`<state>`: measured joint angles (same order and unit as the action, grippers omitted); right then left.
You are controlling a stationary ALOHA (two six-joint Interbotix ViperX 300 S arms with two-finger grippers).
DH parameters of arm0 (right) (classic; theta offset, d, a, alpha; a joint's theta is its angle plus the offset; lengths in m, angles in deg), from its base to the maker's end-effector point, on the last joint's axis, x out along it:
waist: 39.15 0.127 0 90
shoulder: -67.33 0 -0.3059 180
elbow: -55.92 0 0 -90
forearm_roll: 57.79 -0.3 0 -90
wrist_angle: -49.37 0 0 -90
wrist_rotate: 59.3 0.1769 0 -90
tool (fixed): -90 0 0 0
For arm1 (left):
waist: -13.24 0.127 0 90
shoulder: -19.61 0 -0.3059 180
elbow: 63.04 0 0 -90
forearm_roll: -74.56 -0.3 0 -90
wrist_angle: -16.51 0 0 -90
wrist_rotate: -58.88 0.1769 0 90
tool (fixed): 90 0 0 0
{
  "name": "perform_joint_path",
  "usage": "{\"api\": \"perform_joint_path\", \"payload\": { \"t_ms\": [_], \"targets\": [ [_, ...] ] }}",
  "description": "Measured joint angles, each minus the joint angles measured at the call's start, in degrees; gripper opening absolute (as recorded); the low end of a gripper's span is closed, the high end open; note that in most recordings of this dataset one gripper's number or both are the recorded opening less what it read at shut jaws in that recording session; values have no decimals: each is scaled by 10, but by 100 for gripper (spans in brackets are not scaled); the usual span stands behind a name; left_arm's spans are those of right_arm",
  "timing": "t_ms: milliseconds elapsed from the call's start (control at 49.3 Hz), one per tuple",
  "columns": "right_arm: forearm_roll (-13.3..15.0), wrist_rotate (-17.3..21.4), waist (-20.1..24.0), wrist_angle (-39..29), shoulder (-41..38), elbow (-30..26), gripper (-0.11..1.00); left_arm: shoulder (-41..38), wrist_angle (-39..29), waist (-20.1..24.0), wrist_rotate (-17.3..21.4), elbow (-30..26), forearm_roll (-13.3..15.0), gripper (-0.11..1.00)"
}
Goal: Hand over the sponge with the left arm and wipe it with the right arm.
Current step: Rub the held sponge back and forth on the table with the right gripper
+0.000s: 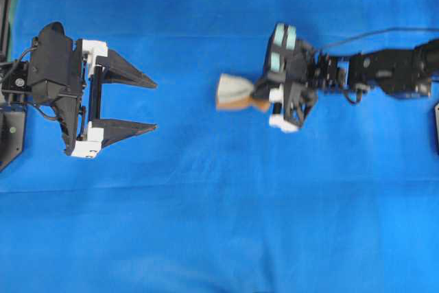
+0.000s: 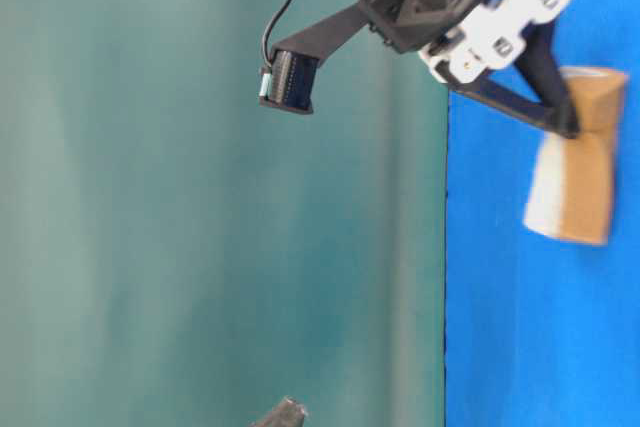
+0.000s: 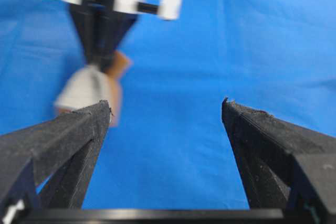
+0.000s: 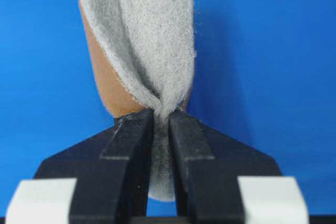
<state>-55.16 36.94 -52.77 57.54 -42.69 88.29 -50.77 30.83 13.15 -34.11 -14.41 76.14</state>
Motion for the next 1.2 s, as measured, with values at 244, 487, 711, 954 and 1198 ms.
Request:
{"api": "perform_joint_path", "payload": {
  "t_ms": [244, 487, 711, 954, 1198],
  "targets": [
    [18, 0, -35, 1, 0, 0, 15, 0, 0, 0, 0, 0, 0, 83],
    [10, 11, 7, 1, 0, 0, 15, 0, 0, 0, 0, 0, 0, 83],
    [-24, 24, 101, -4, 0, -5, 15, 0, 0, 0, -1, 0, 0, 83],
    [-42, 34, 184, -8, 0, -16, 15, -6, 0, 0, 0, -1, 0, 83],
    [-42, 32, 189, -13, 0, -18, 15, -7, 0, 0, 2, -2, 0, 83]
  ]
}}
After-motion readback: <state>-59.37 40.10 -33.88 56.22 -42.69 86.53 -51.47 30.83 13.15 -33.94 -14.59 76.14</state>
